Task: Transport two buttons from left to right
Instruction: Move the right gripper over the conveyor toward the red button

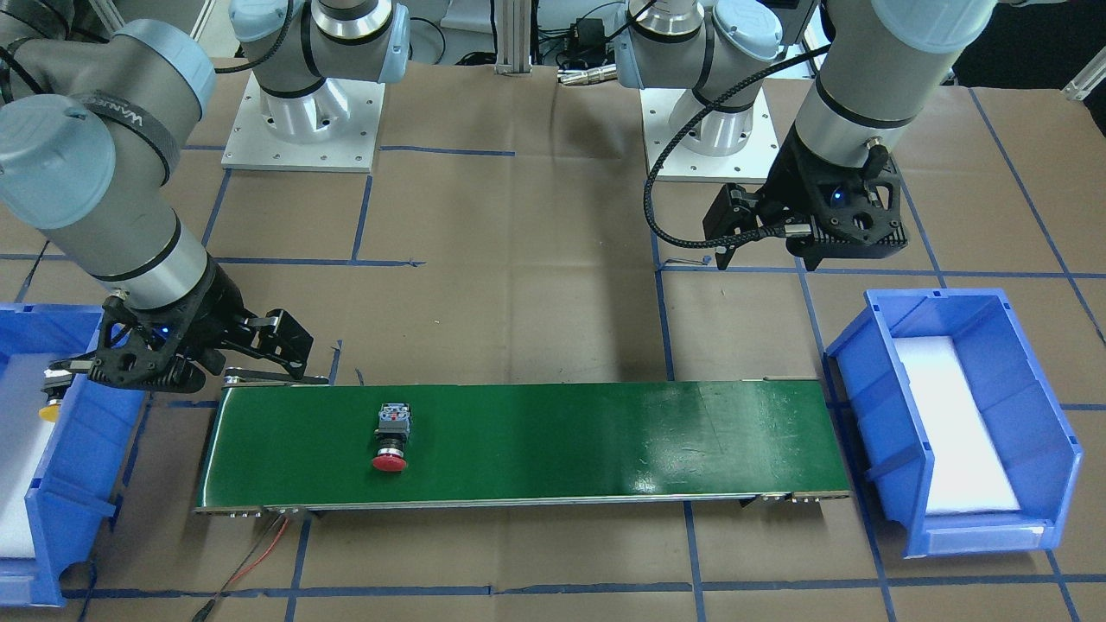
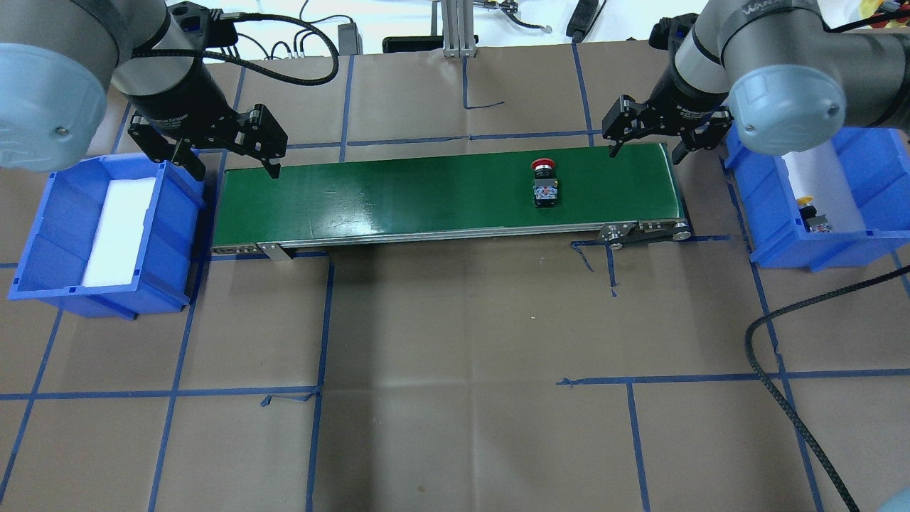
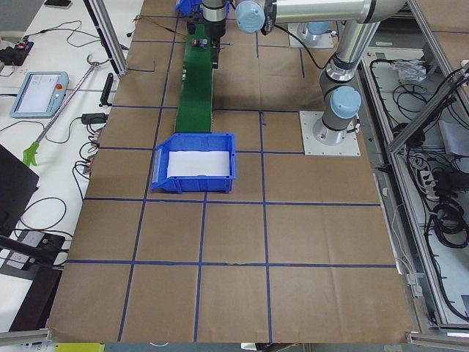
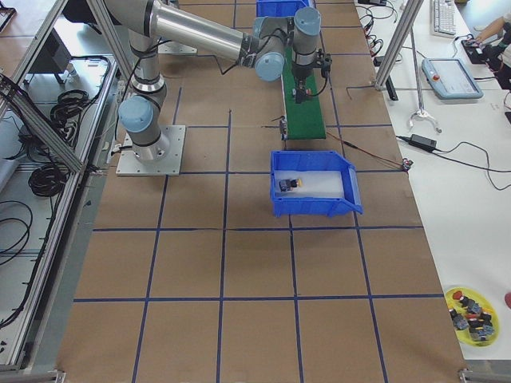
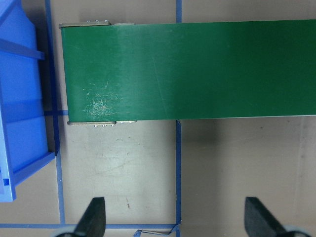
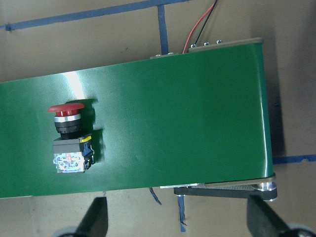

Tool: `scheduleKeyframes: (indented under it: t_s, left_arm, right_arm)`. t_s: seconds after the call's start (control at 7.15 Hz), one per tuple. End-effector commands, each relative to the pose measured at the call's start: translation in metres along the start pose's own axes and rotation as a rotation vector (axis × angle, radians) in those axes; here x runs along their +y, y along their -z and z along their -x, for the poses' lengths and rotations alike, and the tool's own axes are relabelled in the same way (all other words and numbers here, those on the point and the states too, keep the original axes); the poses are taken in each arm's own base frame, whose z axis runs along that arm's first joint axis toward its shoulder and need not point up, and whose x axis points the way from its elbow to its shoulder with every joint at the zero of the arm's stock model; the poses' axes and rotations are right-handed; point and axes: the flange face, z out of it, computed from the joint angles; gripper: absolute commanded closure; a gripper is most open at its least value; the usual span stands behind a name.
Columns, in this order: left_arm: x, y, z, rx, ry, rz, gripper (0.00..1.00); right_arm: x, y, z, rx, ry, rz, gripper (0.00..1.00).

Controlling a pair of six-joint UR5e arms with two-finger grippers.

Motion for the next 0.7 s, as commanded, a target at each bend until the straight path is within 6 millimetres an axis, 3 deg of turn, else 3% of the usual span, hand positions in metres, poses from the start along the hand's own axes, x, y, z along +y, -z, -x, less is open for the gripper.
scheduleKeyframes:
  t_s: [0.0,0.14,0.56]
  left_arm:
    - [0.001,0.000,0.000,0.005,0.024,0.006,0.00]
    - [0.001,0.000,0.000,0.005,0.033,0.007,0.00]
    - [0.003,0.000,-0.001,0.005,0.045,0.022,0.00]
  right_arm:
    - [-0.003,-0.019,0.016,-0.005,-0.012,0.027,0.01]
    - [-0.002,-0.024,0.031,-0.006,0.003,0.020,0.01]
    - [-0.008,-0.057,0.049,-0.006,0.020,0.036,0.01]
